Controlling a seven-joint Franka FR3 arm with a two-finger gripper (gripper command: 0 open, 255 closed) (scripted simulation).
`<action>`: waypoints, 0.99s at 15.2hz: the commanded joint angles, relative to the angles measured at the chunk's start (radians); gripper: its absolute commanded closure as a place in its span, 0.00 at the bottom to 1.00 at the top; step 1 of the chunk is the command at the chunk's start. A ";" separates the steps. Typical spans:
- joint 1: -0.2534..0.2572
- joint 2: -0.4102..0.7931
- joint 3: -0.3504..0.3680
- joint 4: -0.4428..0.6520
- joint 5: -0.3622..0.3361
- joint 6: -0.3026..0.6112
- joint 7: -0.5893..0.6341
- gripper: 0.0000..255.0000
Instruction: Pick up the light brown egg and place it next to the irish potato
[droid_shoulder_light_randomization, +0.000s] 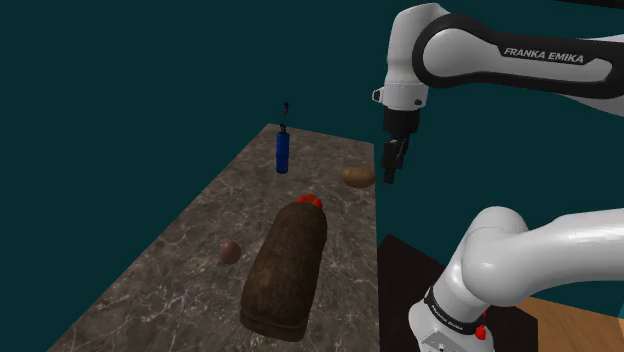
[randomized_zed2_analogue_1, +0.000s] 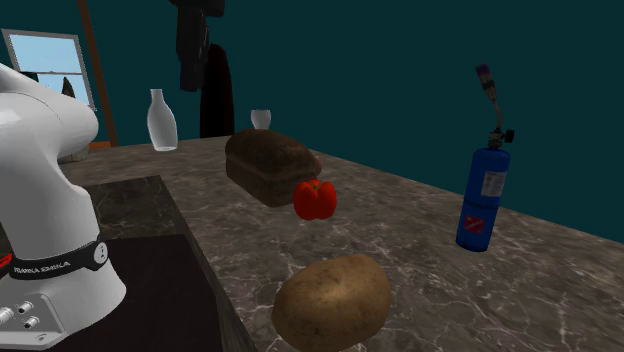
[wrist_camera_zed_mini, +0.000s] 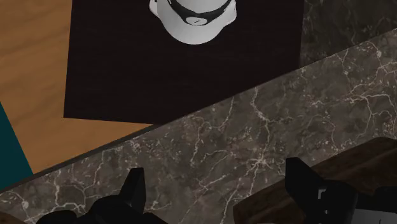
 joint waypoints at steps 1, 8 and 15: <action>0.000 0.000 0.000 0.000 0.000 0.000 0.000 0.00; 0.051 0.201 0.129 0.049 0.056 0.148 0.111 0.00; 0.085 0.441 0.245 0.161 0.059 0.267 0.227 0.00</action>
